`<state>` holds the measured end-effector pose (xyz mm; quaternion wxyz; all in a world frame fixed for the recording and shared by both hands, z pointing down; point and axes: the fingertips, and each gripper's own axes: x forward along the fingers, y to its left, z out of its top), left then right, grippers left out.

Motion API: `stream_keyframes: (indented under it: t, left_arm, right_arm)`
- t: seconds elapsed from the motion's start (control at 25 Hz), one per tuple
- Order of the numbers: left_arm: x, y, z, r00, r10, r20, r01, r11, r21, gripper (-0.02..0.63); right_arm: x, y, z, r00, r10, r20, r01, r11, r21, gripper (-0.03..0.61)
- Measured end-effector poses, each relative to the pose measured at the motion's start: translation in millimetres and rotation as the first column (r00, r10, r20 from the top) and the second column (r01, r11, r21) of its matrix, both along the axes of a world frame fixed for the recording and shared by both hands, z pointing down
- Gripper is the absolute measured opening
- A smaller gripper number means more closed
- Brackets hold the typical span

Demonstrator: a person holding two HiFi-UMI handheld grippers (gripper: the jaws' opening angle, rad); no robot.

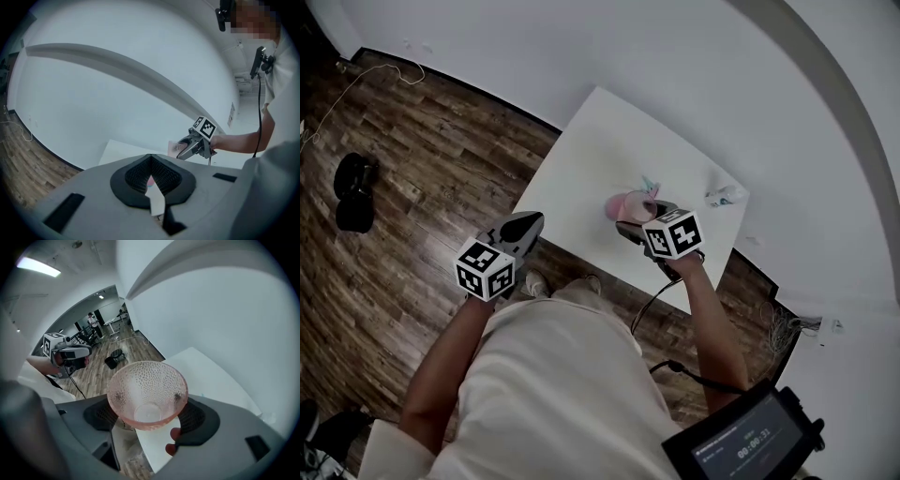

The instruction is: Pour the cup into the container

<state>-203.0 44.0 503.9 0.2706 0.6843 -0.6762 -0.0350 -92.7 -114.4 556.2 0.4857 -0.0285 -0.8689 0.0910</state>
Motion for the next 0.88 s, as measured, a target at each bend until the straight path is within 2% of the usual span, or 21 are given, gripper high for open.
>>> stream_keyframes:
  t: [0.2, 0.52, 0.88]
  left_arm:
    - [17, -15, -9, 1.000, 0.023, -0.015, -0.023, 1.000, 0.017, 0.009]
    - [43, -46, -22, 0.999, 0.032, -0.018, -0.031, 0.999, 0.033, 0.009]
    - [76, -78, -34, 0.997, 0.061, -0.042, -0.061, 0.998, 0.008, 0.009]
  right_arm:
    - [-1, -8, -21, 0.996, -0.017, 0.092, 0.012, 0.999, 0.051, 0.373]
    - [19, -15, -45, 0.982, -0.050, 0.183, 0.037, 0.997, 0.074, 0.373]
    - [41, -32, -79, 0.956, -0.063, 0.287, 0.036, 0.994, 0.099, 0.373]
